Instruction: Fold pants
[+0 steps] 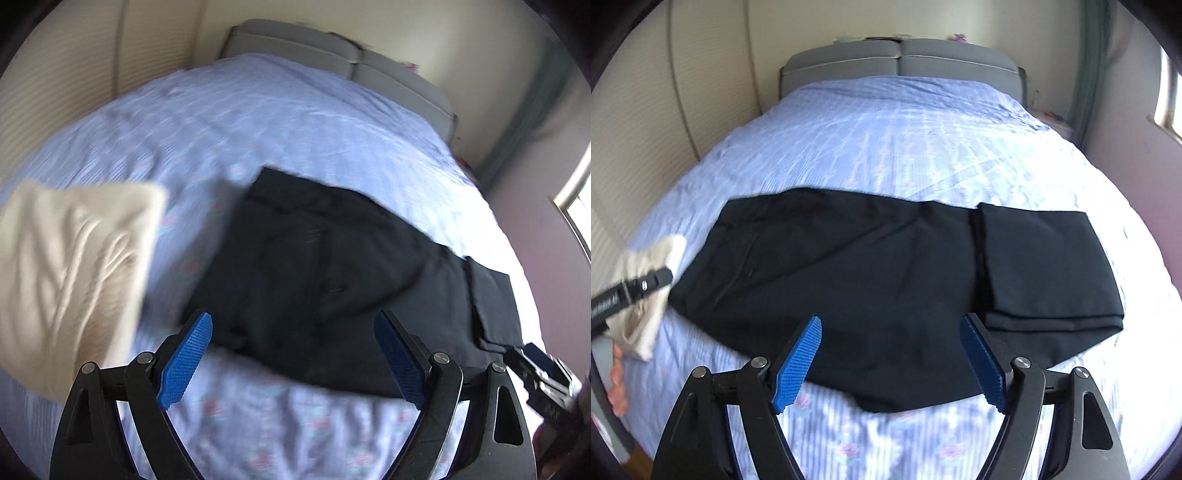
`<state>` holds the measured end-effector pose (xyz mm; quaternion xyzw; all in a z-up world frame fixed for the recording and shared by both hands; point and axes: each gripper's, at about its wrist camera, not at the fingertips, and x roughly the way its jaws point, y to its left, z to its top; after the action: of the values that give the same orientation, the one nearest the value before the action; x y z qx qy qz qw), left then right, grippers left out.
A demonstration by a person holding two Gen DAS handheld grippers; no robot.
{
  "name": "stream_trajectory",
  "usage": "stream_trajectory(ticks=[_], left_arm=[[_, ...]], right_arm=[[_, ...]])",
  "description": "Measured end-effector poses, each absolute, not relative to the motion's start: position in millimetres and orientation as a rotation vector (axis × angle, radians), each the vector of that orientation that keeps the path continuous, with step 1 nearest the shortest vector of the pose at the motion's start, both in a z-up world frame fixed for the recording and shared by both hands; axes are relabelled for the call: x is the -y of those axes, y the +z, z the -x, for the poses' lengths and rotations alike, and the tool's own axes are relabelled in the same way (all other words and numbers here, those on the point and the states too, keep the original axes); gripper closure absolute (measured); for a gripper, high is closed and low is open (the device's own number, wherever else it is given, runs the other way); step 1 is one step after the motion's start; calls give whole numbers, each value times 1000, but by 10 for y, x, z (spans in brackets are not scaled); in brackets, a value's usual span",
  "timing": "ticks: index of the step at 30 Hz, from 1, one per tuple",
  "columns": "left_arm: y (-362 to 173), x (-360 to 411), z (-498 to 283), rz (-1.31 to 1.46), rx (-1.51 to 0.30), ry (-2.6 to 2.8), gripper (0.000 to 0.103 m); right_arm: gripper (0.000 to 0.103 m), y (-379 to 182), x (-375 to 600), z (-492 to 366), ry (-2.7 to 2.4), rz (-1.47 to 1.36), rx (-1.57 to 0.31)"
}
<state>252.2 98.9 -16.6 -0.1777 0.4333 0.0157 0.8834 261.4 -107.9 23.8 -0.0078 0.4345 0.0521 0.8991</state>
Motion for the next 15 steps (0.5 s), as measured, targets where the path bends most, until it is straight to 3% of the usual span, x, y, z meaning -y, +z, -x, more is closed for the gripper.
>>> stream_trajectory(ticks=[9, 15], left_arm=[[-750, -1138, -2567, 602, -1018, -60, 13], [-1027, -1076, -2709, 606, -1067, -20, 13]], right_arm=[[25, -74, 814, -2565, 187, -114, -972], [25, -130, 880, -2639, 137, -128, -977]])
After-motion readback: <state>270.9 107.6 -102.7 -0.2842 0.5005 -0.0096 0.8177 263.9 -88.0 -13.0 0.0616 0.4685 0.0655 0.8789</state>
